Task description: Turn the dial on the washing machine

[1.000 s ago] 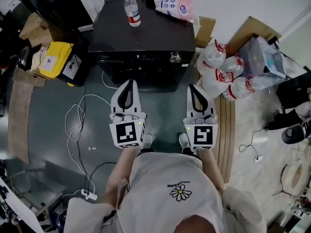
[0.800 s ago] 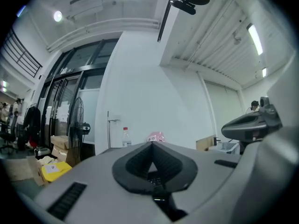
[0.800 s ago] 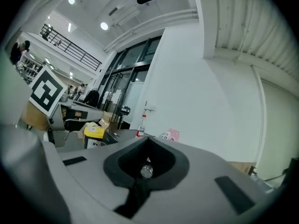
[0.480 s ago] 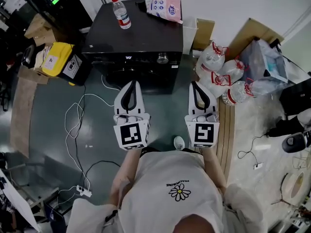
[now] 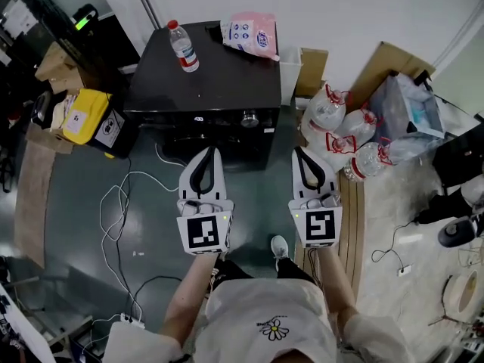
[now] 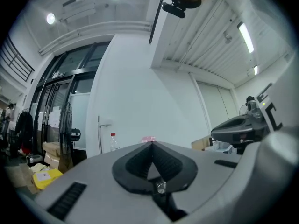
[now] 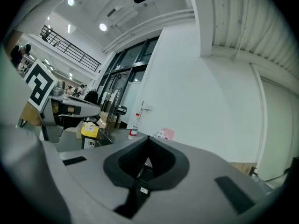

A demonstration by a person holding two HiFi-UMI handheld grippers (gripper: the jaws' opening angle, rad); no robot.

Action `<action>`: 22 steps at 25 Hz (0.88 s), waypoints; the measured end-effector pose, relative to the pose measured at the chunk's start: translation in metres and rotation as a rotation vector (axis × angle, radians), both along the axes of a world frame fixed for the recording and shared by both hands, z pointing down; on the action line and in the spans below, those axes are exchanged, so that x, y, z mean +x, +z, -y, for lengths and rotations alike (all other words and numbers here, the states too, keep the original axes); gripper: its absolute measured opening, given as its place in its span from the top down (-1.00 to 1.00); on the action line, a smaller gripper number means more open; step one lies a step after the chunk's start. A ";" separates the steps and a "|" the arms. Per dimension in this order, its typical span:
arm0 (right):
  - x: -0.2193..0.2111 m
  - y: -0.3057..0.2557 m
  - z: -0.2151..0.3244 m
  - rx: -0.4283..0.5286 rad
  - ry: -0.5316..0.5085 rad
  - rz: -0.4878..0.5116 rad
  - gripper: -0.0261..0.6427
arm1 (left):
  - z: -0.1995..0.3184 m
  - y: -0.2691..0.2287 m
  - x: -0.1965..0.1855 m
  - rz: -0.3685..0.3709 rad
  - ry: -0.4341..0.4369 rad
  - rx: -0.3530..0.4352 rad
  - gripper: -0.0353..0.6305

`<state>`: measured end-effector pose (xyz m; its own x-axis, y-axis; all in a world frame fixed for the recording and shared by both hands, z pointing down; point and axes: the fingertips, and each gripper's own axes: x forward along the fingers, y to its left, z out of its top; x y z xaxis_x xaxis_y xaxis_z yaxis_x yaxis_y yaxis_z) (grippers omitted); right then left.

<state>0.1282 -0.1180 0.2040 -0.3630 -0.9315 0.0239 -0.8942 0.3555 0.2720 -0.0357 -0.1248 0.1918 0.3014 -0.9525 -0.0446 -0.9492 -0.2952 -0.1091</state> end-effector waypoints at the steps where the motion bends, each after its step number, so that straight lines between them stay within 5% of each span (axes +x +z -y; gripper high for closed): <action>1: 0.000 0.000 0.007 0.002 0.000 0.007 0.91 | 0.009 0.003 0.001 -0.004 0.009 0.006 0.90; 9: 0.011 0.074 0.061 0.020 0.109 0.080 0.91 | 0.070 0.086 0.008 -0.056 0.006 -0.031 0.90; 12: 0.016 0.117 0.075 0.022 0.144 0.117 0.91 | 0.079 0.136 0.008 -0.023 -0.005 -0.055 0.90; 22: 0.016 0.207 0.079 0.011 0.116 0.085 0.91 | 0.076 0.249 0.003 -0.024 -0.038 -0.134 0.90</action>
<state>0.1446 -0.1973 0.4109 -0.2531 -0.9673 -0.0126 -0.9492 0.2458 0.1964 -0.0322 -0.2005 0.4412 0.2658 -0.9609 0.0770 -0.9617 -0.2699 -0.0480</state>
